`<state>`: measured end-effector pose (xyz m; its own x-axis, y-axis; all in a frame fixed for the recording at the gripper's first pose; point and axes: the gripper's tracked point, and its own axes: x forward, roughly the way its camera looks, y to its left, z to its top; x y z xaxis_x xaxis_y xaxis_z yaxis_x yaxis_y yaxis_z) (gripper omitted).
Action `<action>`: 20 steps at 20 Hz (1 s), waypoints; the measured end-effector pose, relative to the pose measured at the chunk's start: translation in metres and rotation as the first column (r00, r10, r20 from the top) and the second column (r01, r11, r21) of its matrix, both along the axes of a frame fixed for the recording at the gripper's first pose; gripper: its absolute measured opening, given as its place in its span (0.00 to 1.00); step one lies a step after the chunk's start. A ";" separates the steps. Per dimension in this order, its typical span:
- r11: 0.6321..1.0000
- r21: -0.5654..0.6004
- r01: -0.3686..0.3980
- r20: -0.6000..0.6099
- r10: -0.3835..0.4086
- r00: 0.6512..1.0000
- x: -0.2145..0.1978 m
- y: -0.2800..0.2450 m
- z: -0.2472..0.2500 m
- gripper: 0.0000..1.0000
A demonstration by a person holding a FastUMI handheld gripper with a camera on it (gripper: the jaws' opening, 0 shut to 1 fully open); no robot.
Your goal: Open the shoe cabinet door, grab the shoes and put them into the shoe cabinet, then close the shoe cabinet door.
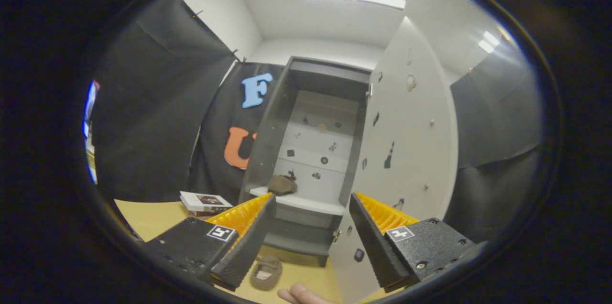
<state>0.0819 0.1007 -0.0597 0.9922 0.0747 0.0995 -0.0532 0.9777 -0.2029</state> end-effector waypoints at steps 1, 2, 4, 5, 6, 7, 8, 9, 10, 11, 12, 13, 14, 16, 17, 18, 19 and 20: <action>1.000 0.007 0.000 -0.024 0.001 1.000 0.010 0.004 -0.012 1.00; 1.000 0.011 0.005 -0.043 -0.005 0.999 0.021 0.007 -0.026 1.00; 1.000 0.027 0.011 -0.091 -0.008 0.996 0.040 0.013 -0.055 1.00; 0.999 0.041 0.001 -0.120 0.004 0.993 0.048 0.018 -0.070 1.00; 0.998 0.055 -0.007 -0.151 0.015 0.988 0.057 0.022 -0.087 1.00; 0.998 0.069 -0.006 -0.192 0.020 0.981 0.066 0.024 -0.105 1.00; 0.997 0.082 -0.007 -0.234 0.026 0.972 0.076 0.027 -0.126 0.99; 0.996 0.089 -0.009 -0.272 0.034 0.962 0.085 0.030 -0.145 1.00; 0.996 0.085 -0.009 -0.307 0.035 0.951 0.093 0.032 -0.165 1.00; 0.997 0.075 0.001 -0.331 0.024 0.943 0.102 0.032 -0.183 1.00; 0.999 0.053 0.003 -0.346 0.016 0.938 0.109 0.033 -0.199 1.00; 1.000 0.026 -0.002 -0.362 0.012 0.932 0.115 0.035 -0.215 1.00; 1.000 0.007 0.004 -0.379 -0.001 0.925 0.122 0.036 -0.232 1.00; 1.000 0.020 0.004 -0.442 0.006 0.897 0.128 0.044 -0.265 0.99; 0.999 0.039 -0.003 -0.475 0.022 0.880 0.130 0.051 -0.281 0.99; 0.999 0.049 -0.003 -0.499 0.027 0.866 0.133 0.054 -0.292 0.98; 0.998 0.056 -0.004 -0.519 0.033 0.854 0.135 0.057 -0.302 0.96; 0.998 0.065 -0.008 -0.540 0.042 0.841 0.136 0.060 -0.310 0.95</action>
